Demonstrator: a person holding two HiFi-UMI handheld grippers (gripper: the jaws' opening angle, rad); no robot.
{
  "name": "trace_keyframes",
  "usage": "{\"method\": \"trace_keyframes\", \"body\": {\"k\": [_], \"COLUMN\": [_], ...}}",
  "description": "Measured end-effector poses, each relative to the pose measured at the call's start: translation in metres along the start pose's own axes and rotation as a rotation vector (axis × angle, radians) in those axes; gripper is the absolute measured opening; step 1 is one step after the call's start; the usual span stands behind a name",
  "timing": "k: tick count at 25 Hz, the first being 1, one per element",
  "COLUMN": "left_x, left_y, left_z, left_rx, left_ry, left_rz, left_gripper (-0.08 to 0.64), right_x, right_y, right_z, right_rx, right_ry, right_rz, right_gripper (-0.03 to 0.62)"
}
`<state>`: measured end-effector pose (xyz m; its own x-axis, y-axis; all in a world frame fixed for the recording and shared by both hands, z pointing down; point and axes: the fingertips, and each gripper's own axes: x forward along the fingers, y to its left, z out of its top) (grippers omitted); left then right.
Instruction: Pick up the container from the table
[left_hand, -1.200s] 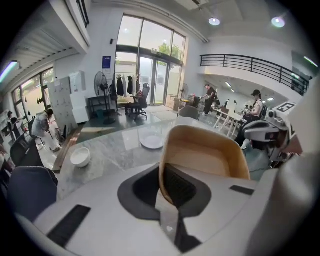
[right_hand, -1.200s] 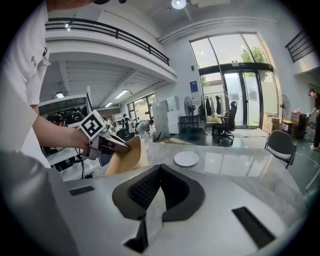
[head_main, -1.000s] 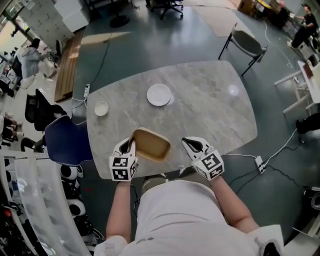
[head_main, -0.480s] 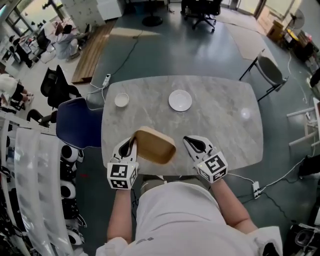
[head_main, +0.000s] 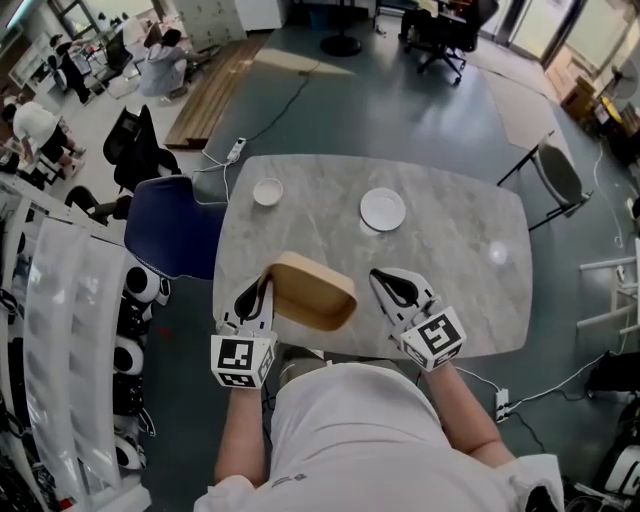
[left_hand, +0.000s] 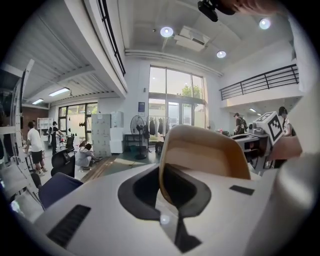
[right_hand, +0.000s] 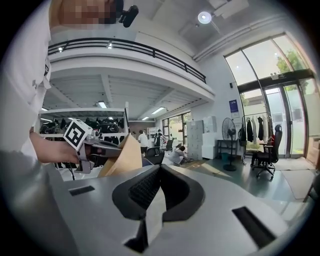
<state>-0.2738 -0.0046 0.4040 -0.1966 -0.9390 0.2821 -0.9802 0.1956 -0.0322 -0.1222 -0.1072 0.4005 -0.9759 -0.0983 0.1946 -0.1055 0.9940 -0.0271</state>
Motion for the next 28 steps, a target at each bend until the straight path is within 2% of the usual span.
{"method": "trace_keyframes", "body": {"k": [6, 15, 28], "left_x": [-0.016, -0.025, -0.027], "left_y": [0.010, 0.020, 0.019], "left_z": [0.008, 0.006, 0.000], "left_rx": [0.004, 0.044, 0.034], "left_ry": [-0.057, -0.079, -0.071], "left_rz": [0.043, 0.093, 0.068], "left_gripper": [0.017, 0.017, 0.015], "right_x": [0.004, 0.002, -0.002], "right_y": [0.008, 0.013, 0.022], "right_z": [0.010, 0.012, 0.011], "right_rx": [-0.018, -0.059, -0.080], "right_ry": [-0.019, -0.034, -0.047], "right_rz": [0.024, 0.014, 0.000], "right_gripper": [0.011, 0.011, 0.011]}}
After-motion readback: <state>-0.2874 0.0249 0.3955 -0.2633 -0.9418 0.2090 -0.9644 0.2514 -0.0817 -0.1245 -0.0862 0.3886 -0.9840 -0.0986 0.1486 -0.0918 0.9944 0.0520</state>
